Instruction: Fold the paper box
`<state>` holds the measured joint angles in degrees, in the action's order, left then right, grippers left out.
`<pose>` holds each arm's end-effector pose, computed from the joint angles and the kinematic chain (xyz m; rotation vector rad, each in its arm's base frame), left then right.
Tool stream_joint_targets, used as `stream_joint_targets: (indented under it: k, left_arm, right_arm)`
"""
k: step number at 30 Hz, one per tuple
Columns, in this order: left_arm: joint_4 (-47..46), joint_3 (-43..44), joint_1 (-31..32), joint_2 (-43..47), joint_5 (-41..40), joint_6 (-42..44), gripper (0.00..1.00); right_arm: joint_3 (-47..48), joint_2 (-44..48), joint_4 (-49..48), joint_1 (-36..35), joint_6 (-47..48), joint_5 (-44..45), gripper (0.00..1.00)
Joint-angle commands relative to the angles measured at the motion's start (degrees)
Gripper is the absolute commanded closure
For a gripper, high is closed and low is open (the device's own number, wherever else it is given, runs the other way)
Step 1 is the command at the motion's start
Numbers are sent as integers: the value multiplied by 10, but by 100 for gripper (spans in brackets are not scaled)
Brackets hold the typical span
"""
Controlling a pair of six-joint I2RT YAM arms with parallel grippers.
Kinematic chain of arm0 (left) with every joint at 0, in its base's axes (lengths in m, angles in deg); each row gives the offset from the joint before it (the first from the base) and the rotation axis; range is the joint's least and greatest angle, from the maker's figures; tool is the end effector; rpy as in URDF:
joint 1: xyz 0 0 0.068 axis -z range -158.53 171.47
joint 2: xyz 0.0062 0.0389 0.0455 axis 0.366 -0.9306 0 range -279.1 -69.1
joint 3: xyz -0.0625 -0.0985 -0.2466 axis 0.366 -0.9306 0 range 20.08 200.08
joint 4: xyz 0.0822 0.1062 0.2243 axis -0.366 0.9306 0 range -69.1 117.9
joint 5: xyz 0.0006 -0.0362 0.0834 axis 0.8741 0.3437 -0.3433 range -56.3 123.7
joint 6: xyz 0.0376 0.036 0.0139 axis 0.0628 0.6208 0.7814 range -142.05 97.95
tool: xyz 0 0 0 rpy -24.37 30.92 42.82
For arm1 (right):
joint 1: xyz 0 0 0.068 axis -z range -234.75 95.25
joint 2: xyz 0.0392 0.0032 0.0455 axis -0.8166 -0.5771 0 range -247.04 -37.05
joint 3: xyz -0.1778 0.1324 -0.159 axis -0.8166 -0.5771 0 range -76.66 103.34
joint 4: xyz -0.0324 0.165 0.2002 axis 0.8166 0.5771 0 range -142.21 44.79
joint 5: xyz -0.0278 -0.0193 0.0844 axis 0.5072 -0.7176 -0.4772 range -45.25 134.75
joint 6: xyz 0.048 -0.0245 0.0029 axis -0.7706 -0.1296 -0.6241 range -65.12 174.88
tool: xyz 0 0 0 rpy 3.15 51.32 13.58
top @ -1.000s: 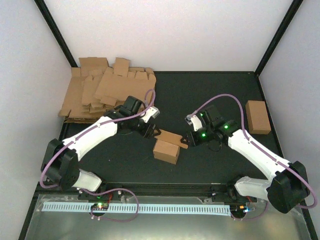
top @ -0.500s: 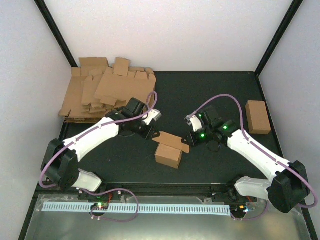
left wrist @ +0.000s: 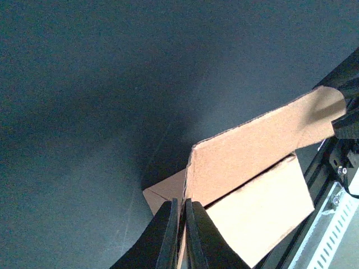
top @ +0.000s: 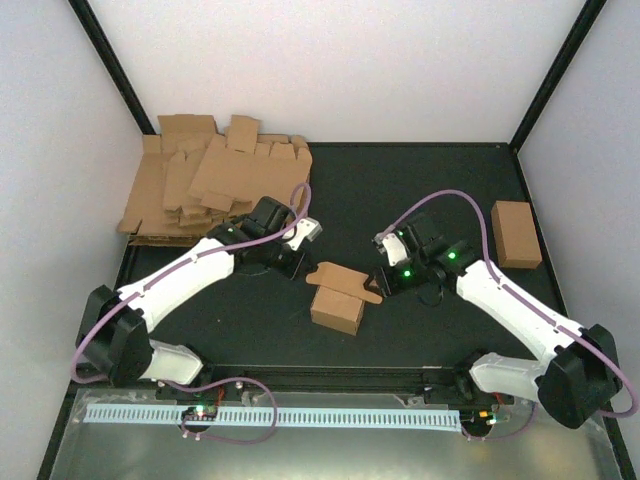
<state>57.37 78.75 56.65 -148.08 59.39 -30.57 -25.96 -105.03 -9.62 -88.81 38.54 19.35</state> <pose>0.2186 -0.1730 0.2552 0.7838 2.5283 -0.8524 0.1788 0.1393 0.2509 -0.5827 2.6652 0.8674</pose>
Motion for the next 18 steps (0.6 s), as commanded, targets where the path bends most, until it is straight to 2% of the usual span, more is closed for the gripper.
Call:
stream_joint_targets:
  k: [1,7,13,16,18]
  left_arm:
    - [-4,12,6,20,-4,-22,94]
    - [-7,10,9,17,-1,-24,95]
    - [-18,4,10,18,-2,-30,95]
    - [-27,-1,9,21,-2,-35,88]
    - [-31,-5,10,23,-2,-38,80]
  right_arm:
    - [15,17,43,-4,10,23,64]
    - [12,16,50,-4,13,1,67]
    - [17,19,41,-4,6,-1,85]
    - [17,23,38,-4,4,8,90]
    - [15,26,31,-4,5,13,94]
